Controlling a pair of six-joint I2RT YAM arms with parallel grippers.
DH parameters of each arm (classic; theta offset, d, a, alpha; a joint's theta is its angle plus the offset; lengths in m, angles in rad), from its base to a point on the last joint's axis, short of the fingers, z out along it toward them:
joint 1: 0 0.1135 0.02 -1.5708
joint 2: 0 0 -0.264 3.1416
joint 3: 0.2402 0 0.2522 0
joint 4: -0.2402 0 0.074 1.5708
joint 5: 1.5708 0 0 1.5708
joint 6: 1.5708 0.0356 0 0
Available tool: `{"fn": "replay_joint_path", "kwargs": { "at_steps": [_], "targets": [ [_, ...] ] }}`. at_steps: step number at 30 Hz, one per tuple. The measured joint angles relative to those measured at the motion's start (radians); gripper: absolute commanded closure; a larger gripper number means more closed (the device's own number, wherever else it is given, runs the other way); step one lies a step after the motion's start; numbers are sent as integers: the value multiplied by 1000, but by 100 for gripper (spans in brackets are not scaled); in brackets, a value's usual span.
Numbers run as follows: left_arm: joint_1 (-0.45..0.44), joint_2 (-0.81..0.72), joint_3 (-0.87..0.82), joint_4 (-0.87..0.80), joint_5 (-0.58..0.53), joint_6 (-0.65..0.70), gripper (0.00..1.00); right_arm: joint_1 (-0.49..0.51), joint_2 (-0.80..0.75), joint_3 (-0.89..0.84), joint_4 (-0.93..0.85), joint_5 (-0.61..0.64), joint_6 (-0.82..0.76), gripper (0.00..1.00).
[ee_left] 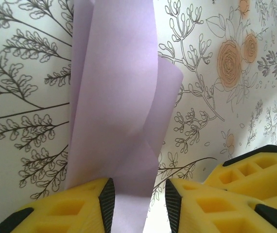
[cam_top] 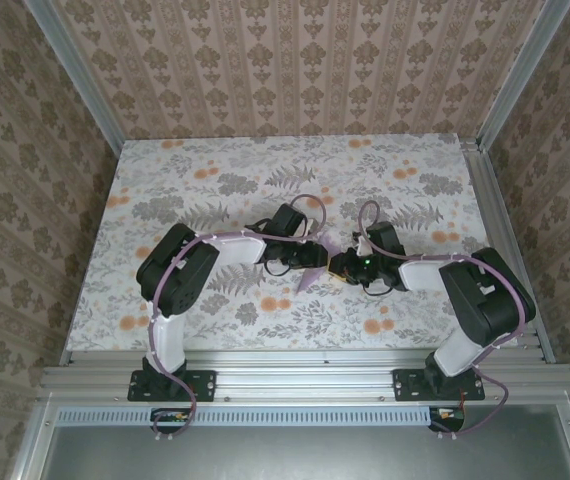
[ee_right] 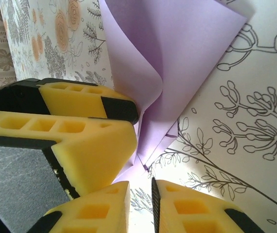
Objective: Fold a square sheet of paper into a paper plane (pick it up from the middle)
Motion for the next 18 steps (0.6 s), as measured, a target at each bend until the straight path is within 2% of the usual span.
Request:
{"fn": "replay_joint_path", "kwargs": {
  "at_steps": [9,18],
  "targets": [
    [-8,0,-14,11,46,1,67,-90,-35,0,-24,-1,-25,86],
    [-8,0,-19,0,54,8,82,-108,-30,49,-57,-30,-35,92]
  ]
}}
